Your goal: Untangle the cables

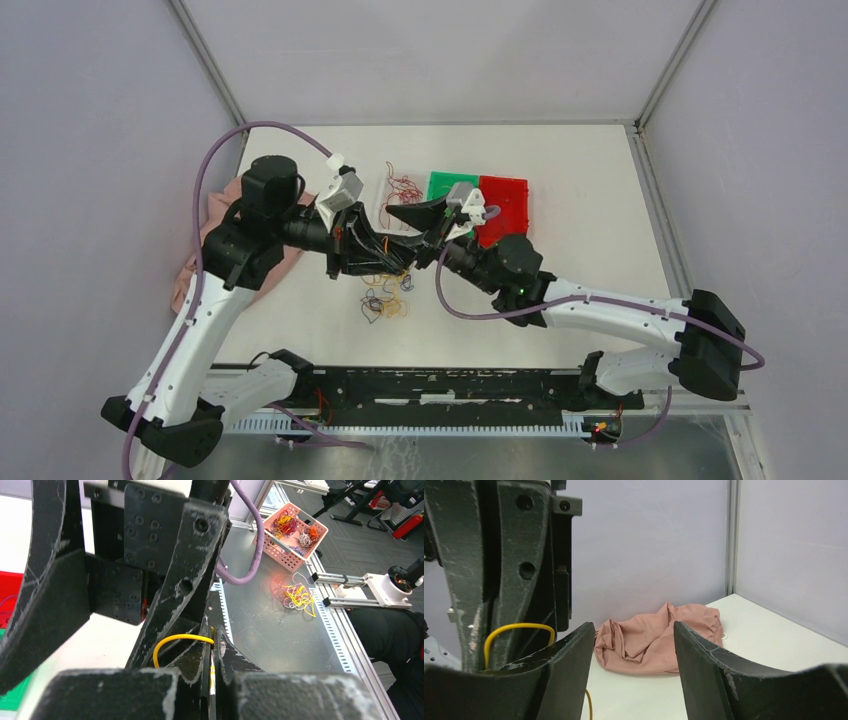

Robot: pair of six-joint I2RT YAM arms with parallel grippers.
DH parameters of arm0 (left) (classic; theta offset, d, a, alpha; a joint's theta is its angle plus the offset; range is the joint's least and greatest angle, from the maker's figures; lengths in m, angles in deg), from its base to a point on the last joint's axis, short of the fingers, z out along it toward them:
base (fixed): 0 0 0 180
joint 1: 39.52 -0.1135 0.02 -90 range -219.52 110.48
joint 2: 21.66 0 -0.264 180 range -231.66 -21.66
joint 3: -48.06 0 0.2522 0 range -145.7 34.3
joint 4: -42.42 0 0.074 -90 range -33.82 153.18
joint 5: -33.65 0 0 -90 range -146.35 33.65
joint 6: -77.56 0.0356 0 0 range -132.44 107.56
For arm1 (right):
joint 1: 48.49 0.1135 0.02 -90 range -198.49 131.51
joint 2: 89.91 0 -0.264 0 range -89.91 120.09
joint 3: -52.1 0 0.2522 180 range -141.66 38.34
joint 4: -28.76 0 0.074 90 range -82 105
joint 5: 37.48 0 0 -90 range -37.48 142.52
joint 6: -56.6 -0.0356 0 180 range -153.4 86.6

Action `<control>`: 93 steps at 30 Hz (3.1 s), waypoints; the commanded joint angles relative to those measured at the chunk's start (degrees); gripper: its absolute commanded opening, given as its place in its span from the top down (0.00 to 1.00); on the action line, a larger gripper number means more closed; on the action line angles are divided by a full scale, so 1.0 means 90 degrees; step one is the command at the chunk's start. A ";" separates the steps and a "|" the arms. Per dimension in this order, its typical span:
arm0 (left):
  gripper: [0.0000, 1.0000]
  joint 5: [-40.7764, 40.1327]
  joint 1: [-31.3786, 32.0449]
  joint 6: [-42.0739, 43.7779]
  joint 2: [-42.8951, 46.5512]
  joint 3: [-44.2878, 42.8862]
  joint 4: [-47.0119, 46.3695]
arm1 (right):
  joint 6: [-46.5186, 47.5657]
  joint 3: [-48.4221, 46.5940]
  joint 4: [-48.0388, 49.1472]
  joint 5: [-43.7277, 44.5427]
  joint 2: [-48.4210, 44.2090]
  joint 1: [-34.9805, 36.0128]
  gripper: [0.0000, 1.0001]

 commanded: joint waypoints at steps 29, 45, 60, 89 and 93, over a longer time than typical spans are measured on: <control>0.97 0.0106 0.0025 -0.0396 -0.0377 -0.1428 -0.0587 | -0.2937 0.1169 0.1124 -0.1470 0.0182 -0.0014 0.67; 0.97 -0.0003 0.0021 -0.0218 -0.0446 -0.1455 -0.0581 | -0.1659 0.2169 -0.0689 -0.0512 -0.2106 -0.0091 0.39; 0.97 -0.0128 0.0022 0.0288 -0.0360 -0.1187 -0.0202 | -0.0751 0.0143 -0.2151 -0.0953 -0.2051 -0.0107 0.28; 0.00 -0.4235 0.0022 0.2996 0.0096 -0.0084 0.1813 | 0.0596 -0.1188 -0.5052 0.0457 -0.0850 -0.2377 1.00; 0.01 -0.4781 0.0020 0.2980 0.0154 0.0237 0.1867 | 0.1142 -0.1809 -0.5345 0.1400 0.0403 -0.2447 1.00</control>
